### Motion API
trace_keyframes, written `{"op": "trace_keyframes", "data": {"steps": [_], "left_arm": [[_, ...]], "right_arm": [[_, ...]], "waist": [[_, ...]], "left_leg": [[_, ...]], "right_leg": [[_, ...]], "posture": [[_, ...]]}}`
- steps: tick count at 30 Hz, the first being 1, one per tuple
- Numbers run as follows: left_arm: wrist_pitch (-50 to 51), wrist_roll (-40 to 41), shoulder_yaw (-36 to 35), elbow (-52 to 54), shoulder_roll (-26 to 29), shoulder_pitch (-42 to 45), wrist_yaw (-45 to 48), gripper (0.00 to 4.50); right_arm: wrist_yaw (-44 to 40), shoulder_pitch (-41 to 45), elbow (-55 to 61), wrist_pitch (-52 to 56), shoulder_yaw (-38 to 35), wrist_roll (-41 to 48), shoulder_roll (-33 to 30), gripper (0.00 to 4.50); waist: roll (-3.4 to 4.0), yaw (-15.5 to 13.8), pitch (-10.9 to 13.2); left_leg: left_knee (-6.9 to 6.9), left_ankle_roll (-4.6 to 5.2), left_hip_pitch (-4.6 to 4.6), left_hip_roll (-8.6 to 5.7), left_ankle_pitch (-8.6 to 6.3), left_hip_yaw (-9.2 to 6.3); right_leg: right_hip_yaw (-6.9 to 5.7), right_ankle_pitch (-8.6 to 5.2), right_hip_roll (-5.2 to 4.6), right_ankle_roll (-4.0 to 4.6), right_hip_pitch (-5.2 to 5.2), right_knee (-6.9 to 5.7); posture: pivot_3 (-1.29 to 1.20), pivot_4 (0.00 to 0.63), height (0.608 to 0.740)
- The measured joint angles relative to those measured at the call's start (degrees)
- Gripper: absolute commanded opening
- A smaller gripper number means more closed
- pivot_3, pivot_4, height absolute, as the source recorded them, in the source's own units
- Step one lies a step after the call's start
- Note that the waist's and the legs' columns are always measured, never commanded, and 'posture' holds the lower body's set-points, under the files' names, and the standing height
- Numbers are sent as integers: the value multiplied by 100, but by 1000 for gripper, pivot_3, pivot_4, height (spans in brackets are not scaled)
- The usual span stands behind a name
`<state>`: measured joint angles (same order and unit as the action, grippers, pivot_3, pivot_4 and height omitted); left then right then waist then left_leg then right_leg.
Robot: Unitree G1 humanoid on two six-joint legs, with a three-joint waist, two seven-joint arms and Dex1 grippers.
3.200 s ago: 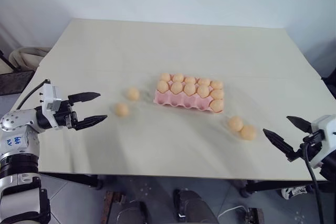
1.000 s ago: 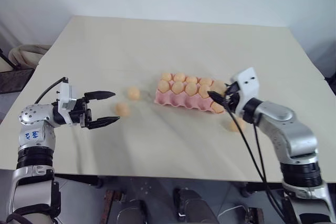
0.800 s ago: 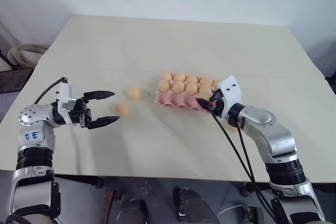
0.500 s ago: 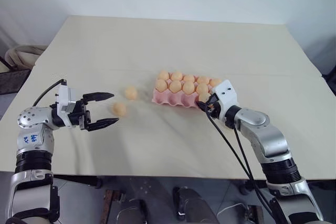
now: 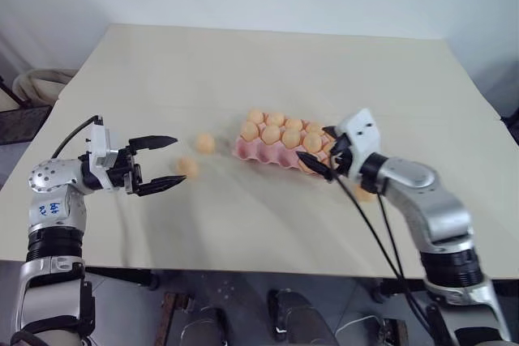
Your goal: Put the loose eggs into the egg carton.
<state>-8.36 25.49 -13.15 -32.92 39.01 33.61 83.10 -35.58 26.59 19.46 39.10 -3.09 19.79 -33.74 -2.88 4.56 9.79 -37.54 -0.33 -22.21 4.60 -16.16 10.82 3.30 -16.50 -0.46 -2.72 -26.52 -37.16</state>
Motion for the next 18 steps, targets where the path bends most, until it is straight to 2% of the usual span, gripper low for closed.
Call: {"op": "trace_keyframes", "data": {"steps": [2,4,7,9,13,16,18], "left_arm": [[-18,-2,27,-103,-24,36,0,4500],[-47,-5,32,-172,-29,60,5,4500],[-79,-11,37,-227,-26,110,10,4500],[-111,-14,33,-343,-19,145,14,4500],[-165,-29,68,-409,-40,199,14,4500],[-220,-67,79,-546,-55,245,13,4500],[-232,-85,79,-609,-66,282,9,4500]], "right_arm": [[-376,-444,349,23,-550,337,-427,4477],[-923,-1382,561,27,-1302,702,-934,4477],[-1625,-2664,672,-187,-2229,977,-1159,4477],[-1966,-3278,688,-394,-2663,1121,-1156,4477],[-2234,-3915,603,-880,-3402,1270,-1008,4477],[-2484,-4356,274,-1461,-3757,1304,-733,4477],[-2581,-4596,26,-1767,-3856,1272,-647,4477]], "waist": [[-2,-29,-1],[-4,-117,-3],[-5,-159,-3],[-4,-146,-2],[-6,-88,-3],[-11,-101,0],[-11,-103,0]], "left_leg": [[8,0,-1,0,-1,-8],[19,0,-2,-1,-3,-10],[18,1,-2,-4,-6,-11],[11,2,4,-4,-7,-6],[6,36,27,-8,-11,2],[30,19,104,-8,-19,-10],[37,27,106,-8,-14,-12]], "right_leg": [[-6,0,2,0,5,12],[-8,0,5,-1,7,30],[-9,-4,8,-7,12,32],[-6,-1,8,-12,15,27],[-5,16,6,-20,36,26],[-6,13,4,6,120,73],[-6,17,3,22,133,95]], "posture": [[0,150,740],[0,150,740],[0,150,740],[0,150,740],[0,150,740],[0,150,740],[0,150,740]]}}
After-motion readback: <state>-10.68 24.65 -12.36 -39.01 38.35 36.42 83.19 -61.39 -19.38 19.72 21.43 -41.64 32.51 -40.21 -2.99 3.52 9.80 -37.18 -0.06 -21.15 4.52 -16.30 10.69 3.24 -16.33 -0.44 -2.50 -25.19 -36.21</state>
